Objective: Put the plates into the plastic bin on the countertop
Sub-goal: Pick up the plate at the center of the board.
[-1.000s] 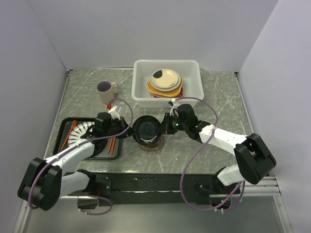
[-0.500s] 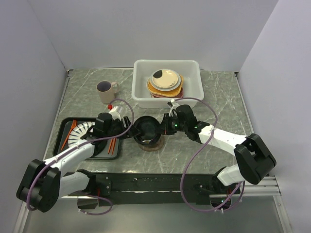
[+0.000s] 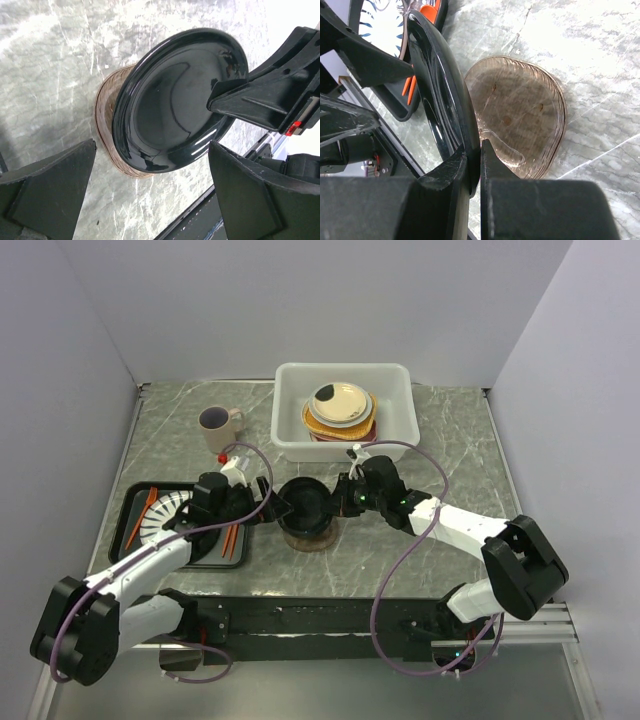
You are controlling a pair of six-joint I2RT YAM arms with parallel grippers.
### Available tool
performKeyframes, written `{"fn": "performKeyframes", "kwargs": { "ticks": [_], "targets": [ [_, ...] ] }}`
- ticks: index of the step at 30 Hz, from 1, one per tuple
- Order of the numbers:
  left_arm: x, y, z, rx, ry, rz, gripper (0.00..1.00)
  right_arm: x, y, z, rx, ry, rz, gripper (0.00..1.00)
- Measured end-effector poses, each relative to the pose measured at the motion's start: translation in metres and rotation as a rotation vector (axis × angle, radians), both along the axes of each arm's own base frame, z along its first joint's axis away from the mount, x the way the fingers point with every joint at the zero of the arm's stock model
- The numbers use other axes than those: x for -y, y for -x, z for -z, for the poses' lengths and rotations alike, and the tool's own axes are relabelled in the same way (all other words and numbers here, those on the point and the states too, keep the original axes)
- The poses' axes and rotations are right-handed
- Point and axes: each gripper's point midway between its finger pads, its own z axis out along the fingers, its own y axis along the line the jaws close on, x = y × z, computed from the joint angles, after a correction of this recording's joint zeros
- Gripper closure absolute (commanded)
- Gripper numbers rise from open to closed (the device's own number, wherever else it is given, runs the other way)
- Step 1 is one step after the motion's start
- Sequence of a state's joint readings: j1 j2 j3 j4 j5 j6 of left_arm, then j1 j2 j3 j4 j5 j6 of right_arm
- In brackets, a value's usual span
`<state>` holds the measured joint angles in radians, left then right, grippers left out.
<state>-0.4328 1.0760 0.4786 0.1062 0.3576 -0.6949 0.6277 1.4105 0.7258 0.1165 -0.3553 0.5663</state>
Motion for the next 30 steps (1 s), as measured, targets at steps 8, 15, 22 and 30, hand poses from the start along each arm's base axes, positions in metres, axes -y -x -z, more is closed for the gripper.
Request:
{"fn": "performKeyframes", "kwargs": {
  "ticks": [8,15,22,30],
  "targets": [
    [-0.005,-0.002,-0.004,0.020,-0.010,-0.028,0.01,0.003,0.000,0.003,-0.003,0.015,0.006,1.00],
    [-0.009,-0.005,-0.010,0.044,-0.015,-0.057,0.01,0.010,-0.008,0.002,-0.003,0.022,0.033,1.00],
    [-0.014,-0.003,-0.015,0.056,-0.020,-0.075,0.01,0.013,-0.032,-0.023,0.043,-0.012,0.072,1.00],
    [-0.017,-0.003,-0.018,0.063,-0.023,-0.090,0.01,0.017,-0.058,-0.054,0.106,-0.050,0.109,1.00]
  ]
}}
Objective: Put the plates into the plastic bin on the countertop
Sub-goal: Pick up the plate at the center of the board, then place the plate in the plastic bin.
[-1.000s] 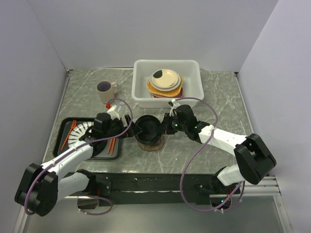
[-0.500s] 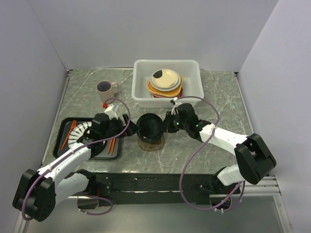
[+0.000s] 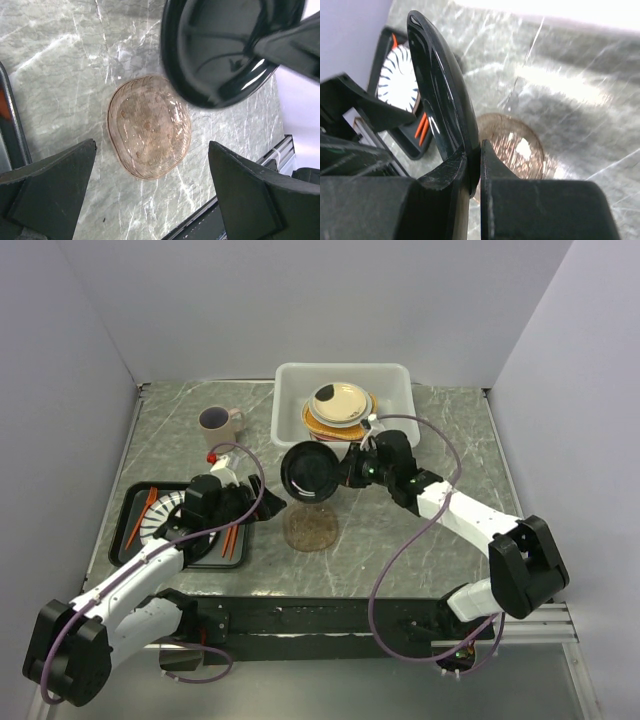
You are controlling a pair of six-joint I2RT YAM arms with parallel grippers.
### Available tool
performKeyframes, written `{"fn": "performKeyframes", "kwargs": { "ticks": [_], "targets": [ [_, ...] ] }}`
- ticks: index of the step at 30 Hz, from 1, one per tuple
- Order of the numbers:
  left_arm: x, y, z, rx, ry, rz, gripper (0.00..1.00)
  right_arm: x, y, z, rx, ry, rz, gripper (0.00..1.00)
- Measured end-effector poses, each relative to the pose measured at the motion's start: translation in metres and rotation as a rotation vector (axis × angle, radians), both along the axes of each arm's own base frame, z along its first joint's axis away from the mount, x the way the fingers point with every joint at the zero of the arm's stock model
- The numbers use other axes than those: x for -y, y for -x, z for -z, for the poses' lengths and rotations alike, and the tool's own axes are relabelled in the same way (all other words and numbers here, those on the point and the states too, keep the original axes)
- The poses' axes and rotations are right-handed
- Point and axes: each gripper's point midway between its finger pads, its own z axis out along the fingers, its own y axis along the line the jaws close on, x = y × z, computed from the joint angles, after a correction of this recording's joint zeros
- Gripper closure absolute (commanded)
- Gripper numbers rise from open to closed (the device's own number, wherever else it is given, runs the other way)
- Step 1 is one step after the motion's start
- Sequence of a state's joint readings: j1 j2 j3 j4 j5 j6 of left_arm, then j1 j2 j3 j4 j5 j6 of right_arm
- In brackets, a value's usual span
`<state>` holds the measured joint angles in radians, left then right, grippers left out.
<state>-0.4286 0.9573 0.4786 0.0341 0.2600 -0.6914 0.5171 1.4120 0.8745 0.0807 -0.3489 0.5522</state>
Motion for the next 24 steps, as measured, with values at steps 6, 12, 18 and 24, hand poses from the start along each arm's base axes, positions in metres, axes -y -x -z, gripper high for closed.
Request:
{"fn": "performKeyframes", "kwargs": {
  "ticks": [6,12,18,24],
  "targets": [
    [-0.001,0.000,-0.003,0.009,0.004,-0.004,0.01,0.009,-0.027,-0.024,0.048,-0.025,0.051,1.00],
    [-0.002,0.000,-0.009,0.028,0.013,-0.002,0.01,0.018,-0.053,-0.041,0.083,-0.035,0.104,1.00],
    [-0.002,0.000,-0.009,0.037,0.008,0.000,0.01,0.025,-0.087,-0.065,0.121,-0.045,0.145,1.00],
    [-0.003,-0.001,-0.009,0.041,0.002,0.003,0.01,0.040,-0.124,-0.084,0.156,-0.046,0.188,1.00]
  ]
}}
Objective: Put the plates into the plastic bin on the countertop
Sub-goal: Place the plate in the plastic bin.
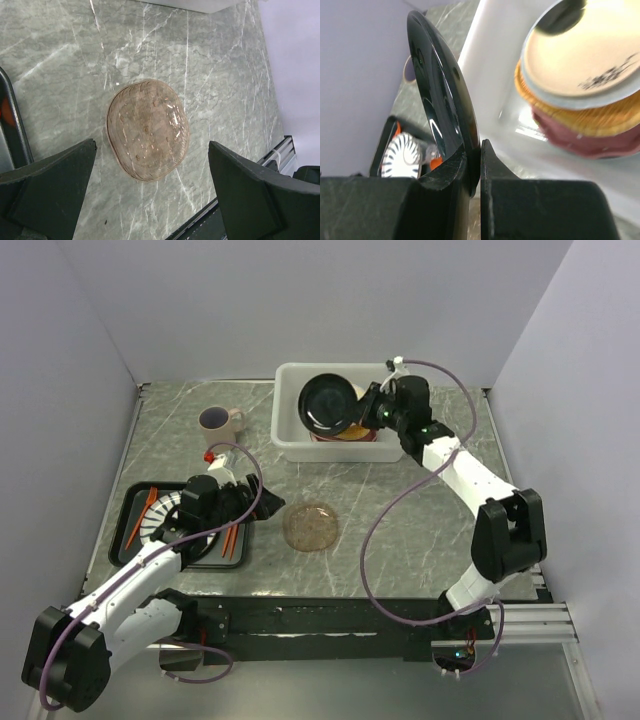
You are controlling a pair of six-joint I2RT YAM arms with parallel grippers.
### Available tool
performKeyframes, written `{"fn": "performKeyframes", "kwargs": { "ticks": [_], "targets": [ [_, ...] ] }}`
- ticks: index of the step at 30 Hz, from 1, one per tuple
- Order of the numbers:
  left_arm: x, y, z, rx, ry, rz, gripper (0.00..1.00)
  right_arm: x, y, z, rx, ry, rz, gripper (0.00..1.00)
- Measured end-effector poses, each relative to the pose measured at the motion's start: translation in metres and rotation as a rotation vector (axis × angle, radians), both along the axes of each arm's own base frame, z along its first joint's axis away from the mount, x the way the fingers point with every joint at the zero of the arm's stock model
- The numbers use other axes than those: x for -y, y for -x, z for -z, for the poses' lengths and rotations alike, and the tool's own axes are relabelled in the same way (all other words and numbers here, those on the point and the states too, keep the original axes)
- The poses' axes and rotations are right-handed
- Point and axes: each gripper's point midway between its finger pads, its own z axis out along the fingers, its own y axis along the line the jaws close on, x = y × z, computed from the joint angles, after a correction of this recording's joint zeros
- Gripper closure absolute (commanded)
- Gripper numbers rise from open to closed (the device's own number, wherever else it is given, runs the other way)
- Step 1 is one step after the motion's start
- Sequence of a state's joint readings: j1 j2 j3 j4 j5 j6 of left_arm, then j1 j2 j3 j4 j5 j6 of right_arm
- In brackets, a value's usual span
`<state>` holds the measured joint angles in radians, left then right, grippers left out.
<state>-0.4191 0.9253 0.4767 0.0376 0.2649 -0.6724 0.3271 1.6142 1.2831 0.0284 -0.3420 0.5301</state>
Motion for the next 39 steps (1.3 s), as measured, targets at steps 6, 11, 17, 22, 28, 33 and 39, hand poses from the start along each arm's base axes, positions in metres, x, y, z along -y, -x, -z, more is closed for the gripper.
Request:
{"fn": "performKeyframes", "kwargs": {
  "ticks": [6,11,17,22,28,33,39],
  "targets": [
    [0.000,0.000,0.001,0.000,-0.003,0.002,0.01,0.019,-0.033,-0.002,-0.011,-0.018,0.032,1.00],
    [0.000,0.000,0.001,-0.001,-0.004,0.002,0.01,0.026,-0.054,-0.005,-0.020,-0.038,0.045,1.00],
    [0.000,0.000,0.001,-0.001,-0.006,0.002,0.01,0.029,-0.070,-0.009,-0.023,-0.067,0.055,1.00],
    [-0.001,0.001,0.008,-0.023,-0.019,0.000,0.01,0.031,-0.080,0.011,-0.070,-0.080,0.060,1.00],
    [-0.002,0.001,0.012,-0.038,-0.026,0.000,0.01,0.033,-0.096,0.036,-0.132,-0.094,0.074,1.00],
    [-0.003,0.001,0.013,-0.039,-0.033,-0.009,0.01,0.032,-0.108,0.048,-0.157,-0.105,0.079,1.00],
    [-0.004,0.000,0.014,-0.039,-0.037,-0.015,0.01,0.031,-0.119,0.060,-0.183,-0.121,0.086,1.00]
  ]
}}
